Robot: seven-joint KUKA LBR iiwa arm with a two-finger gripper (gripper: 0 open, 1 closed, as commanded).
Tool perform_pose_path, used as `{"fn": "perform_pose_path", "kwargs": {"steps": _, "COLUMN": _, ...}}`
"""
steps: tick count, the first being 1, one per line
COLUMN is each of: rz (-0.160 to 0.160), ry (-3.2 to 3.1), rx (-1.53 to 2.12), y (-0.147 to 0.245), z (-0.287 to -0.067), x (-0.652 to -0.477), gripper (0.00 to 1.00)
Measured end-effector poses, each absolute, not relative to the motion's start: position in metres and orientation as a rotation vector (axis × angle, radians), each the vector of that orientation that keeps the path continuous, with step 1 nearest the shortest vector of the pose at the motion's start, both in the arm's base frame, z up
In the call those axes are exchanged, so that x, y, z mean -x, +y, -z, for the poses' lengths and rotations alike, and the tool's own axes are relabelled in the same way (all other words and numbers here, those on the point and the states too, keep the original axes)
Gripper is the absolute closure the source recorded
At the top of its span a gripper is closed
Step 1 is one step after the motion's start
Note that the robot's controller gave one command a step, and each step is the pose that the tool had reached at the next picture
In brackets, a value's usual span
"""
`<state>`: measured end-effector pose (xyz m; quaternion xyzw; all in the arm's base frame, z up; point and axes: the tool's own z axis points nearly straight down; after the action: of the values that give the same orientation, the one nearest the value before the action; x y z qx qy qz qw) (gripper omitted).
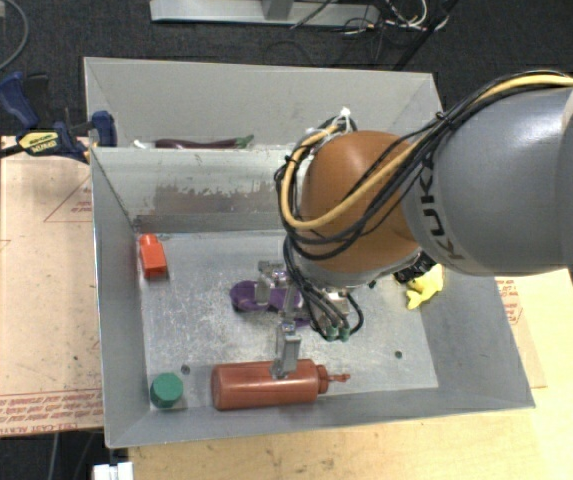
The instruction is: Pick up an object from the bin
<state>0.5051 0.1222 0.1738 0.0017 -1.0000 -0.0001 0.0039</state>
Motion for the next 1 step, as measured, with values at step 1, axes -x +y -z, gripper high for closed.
{"fn": "perform_pose_path", "kwargs": {"steps": 1, "rz": 0.002, "ry": -3.141, "rx": -0.001, "y": 0.1216, "z": -0.1779, "x": -0.5069, "gripper": 0.0}}
